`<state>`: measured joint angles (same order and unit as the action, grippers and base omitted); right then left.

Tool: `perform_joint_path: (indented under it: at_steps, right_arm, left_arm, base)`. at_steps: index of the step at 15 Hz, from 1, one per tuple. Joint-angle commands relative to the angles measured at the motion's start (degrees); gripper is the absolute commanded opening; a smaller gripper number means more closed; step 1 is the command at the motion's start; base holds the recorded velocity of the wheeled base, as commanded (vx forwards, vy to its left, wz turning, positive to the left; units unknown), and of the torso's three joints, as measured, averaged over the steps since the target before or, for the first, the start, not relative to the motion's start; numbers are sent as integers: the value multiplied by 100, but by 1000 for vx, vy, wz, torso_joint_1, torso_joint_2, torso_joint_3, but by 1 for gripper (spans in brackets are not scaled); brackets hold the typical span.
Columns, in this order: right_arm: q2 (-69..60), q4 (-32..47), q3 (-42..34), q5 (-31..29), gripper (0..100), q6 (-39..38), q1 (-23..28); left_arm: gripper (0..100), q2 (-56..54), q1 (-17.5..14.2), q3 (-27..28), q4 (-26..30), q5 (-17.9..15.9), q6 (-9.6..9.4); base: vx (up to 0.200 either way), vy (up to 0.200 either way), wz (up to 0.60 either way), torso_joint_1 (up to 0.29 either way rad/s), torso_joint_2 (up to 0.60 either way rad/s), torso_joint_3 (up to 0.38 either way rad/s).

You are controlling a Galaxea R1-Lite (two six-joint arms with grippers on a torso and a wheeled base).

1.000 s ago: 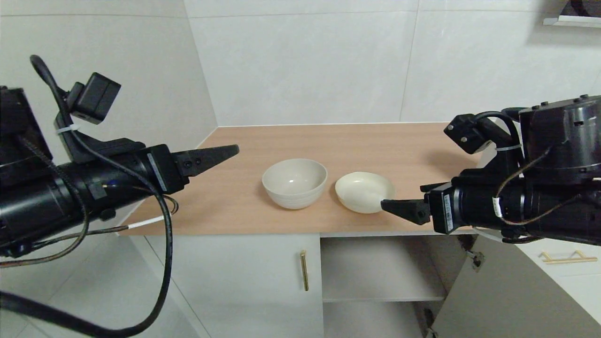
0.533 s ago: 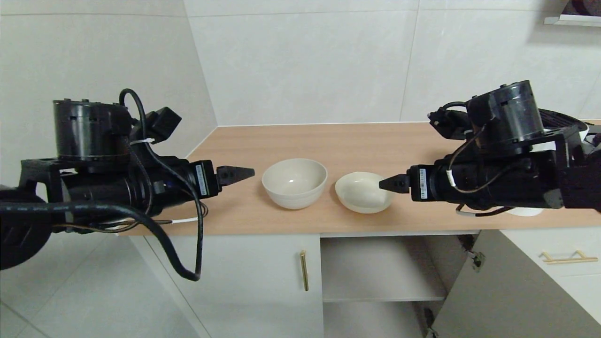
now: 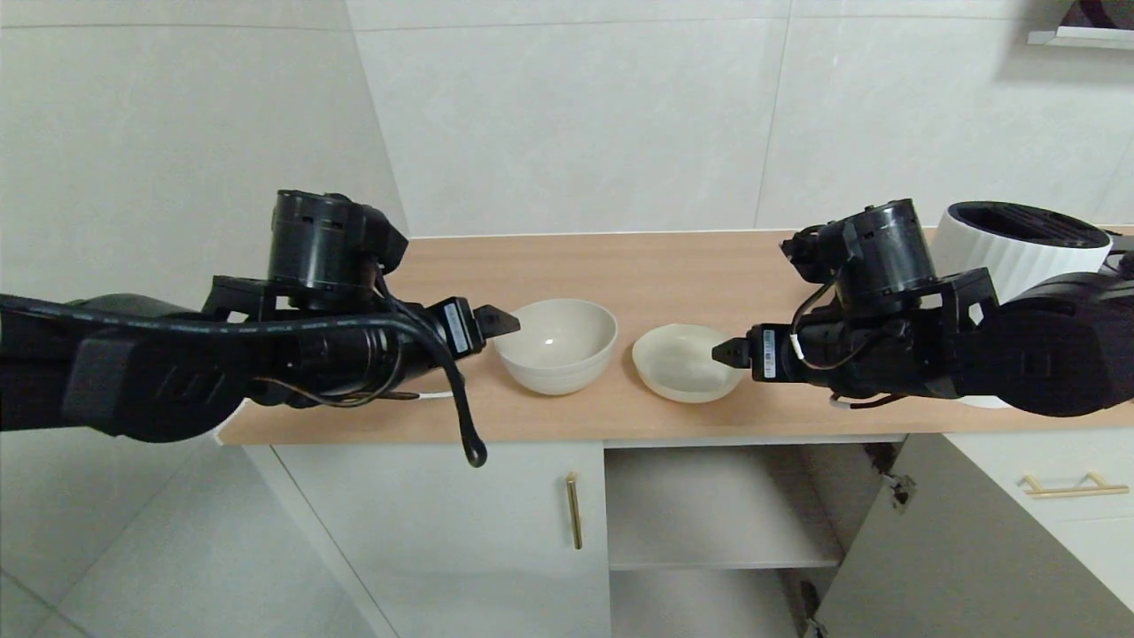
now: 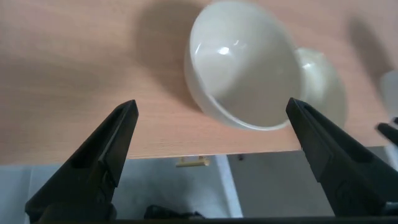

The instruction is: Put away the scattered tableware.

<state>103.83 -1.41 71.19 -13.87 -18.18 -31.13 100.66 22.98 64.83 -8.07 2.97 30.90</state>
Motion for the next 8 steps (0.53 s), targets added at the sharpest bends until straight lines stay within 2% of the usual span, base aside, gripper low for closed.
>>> perform_joint_path:
  at_steps: [1,4,7,8]
  right_arm:
    - [50,1,0,-1,100,-2,2]
    - [41,-70,0,-1,100,-11,11]
    - [32,-131,-18,-1,100,-2,11]
    - [6,-131,-18,-1,100,-2,11]
  left_arm:
    - [100,332,31,100,-10,19,12]
    - [100,578,40,153,-72,19,135]
    - [100,903,75,337,-204,19,566]
    - [100,947,75,364,-204,19,584]
  base:
    - [0,0,0,0,0,0]
    - [0,0,0,0,0,0]
    - [0,0,0,0,0,0]
    - [0,0,0,0,0,0]
